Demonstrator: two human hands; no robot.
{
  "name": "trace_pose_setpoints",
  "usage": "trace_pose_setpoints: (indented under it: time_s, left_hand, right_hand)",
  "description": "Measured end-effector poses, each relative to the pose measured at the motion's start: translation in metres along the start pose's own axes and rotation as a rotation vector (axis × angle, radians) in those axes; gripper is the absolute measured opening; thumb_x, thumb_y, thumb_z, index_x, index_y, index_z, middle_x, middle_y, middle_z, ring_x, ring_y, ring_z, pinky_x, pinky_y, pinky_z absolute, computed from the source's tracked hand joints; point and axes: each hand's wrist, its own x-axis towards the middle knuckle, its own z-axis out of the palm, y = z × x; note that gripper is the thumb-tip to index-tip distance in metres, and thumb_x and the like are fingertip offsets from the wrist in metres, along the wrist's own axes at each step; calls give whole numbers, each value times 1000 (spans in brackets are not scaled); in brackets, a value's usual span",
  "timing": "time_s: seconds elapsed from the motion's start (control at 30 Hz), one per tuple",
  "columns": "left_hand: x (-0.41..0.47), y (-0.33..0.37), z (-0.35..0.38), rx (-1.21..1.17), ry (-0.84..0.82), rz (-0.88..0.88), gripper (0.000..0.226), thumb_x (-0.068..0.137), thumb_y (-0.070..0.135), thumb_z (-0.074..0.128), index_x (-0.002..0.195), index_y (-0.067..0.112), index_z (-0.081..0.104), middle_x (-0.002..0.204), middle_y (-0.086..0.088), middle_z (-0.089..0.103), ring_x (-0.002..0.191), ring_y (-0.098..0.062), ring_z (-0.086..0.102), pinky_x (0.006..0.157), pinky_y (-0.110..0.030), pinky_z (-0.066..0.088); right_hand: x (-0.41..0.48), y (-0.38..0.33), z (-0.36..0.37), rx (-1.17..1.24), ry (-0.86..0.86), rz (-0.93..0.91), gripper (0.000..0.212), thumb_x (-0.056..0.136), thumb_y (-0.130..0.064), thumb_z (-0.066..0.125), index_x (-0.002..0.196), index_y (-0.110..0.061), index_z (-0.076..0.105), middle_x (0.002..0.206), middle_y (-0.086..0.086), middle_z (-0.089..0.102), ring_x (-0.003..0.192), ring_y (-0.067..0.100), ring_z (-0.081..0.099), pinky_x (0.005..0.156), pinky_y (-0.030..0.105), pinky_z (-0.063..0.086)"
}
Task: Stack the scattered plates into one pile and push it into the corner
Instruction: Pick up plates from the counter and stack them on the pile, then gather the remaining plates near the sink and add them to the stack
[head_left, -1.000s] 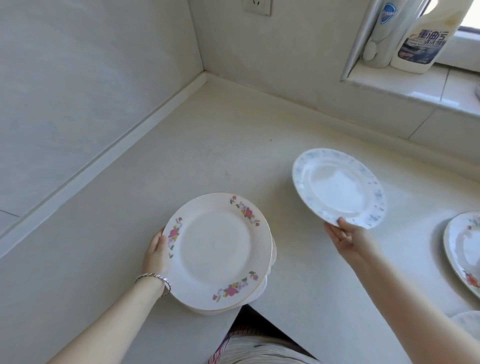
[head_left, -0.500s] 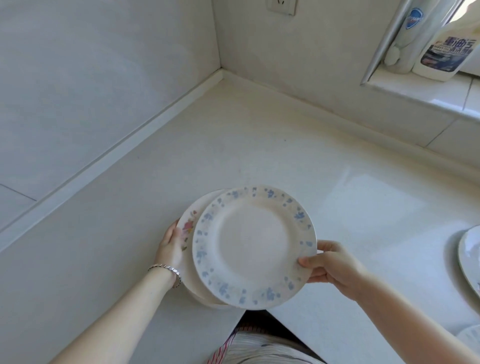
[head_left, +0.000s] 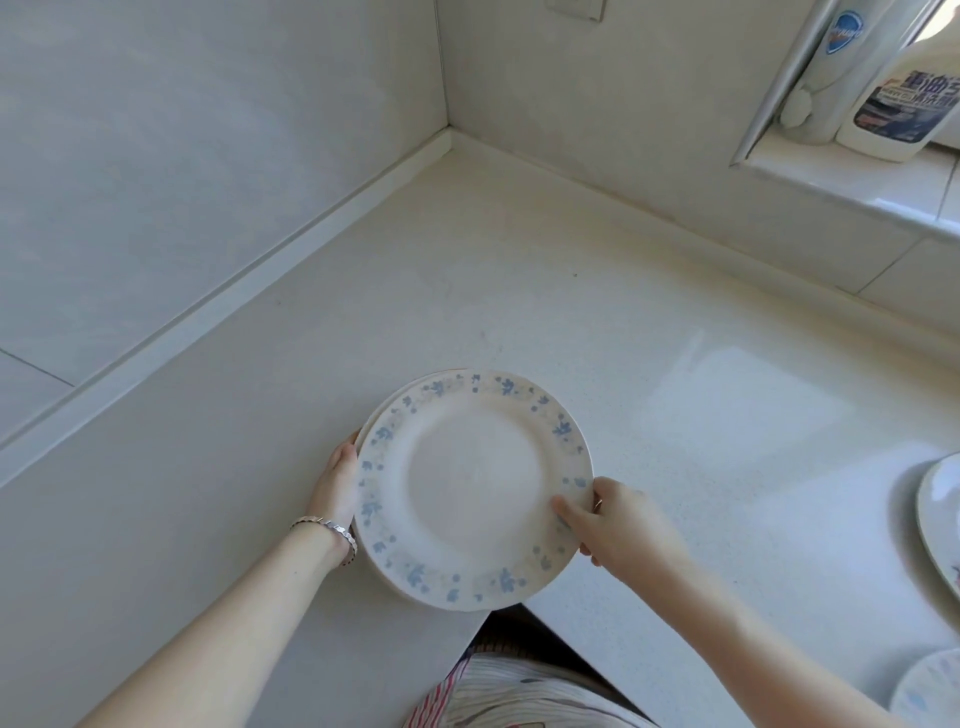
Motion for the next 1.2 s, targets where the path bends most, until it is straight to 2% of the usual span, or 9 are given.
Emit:
trace_pose_setpoints:
  time_s: [0.07, 0.2, 0.33, 0.47, 0.77, 0.9, 0.97, 1.1, 1.2]
  left_hand:
    - [2, 0, -1, -34, -20, -50, 36, 99, 43, 26, 112, 33, 57, 103, 0, 65, 84, -15, 60, 69, -27, 47]
    - [1, 5, -1, -38, -52, -99, 49, 96, 54, 21, 100, 28, 63, 91, 2, 66, 83, -17, 62, 71, -31, 49]
    - [-1, 5, -8, 34, -1, -103, 58, 89, 62, 33, 134, 28, 48, 134, -3, 57, 118, -25, 57, 102, -50, 43]
    - [-7, 9, -8, 18, -1, -106, 55, 93, 53, 32, 138, 23, 43, 138, -5, 53, 123, -26, 54, 104, -51, 41]
    - [-14, 14, 3, 168, 97, 50, 46, 99, 38, 31, 136, 15, 46, 140, -6, 50, 127, -25, 49, 97, -30, 37]
    - [-8, 23, -4, 524, 132, 156, 43, 98, 28, 35, 135, 9, 44, 137, -15, 51, 124, -31, 49, 97, -34, 38]
    - [-4, 29, -2, 783, 171, 377, 45, 94, 22, 40, 135, 2, 42, 134, -22, 51, 123, -37, 48, 100, -40, 38]
    - [-12, 46, 39, 1004, 38, 952, 37, 79, 22, 39, 89, 0, 67, 90, -19, 67, 86, -39, 61, 85, -36, 41]
    - [-35, 65, 97, 971, -333, 797, 26, 88, 18, 43, 82, 8, 66, 79, -9, 69, 77, -30, 61, 75, -33, 48]
  right_hand:
    - [5, 0, 3, -13, 55, -3, 35, 86, -47, 50, 96, -14, 56, 90, 0, 68, 80, 21, 66, 64, 32, 51]
    - [22, -9, 14, 639, -10, -65, 49, 93, -34, 48, 139, -24, 34, 128, -3, 51, 112, 19, 55, 88, 35, 49]
    - [33, -14, 32, 940, -59, -86, 46, 98, -36, 35, 143, -31, 32, 134, -6, 48, 120, 13, 48, 99, 33, 41]
    - [38, -7, 44, 1101, -94, -79, 58, 87, -54, 39, 142, -37, 32, 144, -6, 45, 130, 15, 44, 111, 46, 35]
    - [40, -12, 45, 1044, -21, -95, 39, 98, -43, 27, 134, -37, 42, 136, -10, 49, 126, 12, 46, 110, 38, 36]
    - [38, -9, 29, 887, -76, -102, 40, 98, -40, 31, 137, -36, 39, 135, -10, 48, 124, 11, 46, 108, 36, 37]
    - [37, -5, 17, 782, -90, -63, 38, 98, -40, 34, 132, -30, 47, 130, -6, 54, 119, 13, 50, 103, 34, 39]
    - [29, 18, -6, 632, -34, 79, 28, 96, -29, 45, 115, -14, 58, 107, 2, 63, 100, 18, 59, 81, 25, 44]
    - [16, 47, -20, 640, -13, 200, 16, 93, -25, 49, 106, -18, 58, 95, 1, 66, 88, 15, 61, 75, 23, 44]
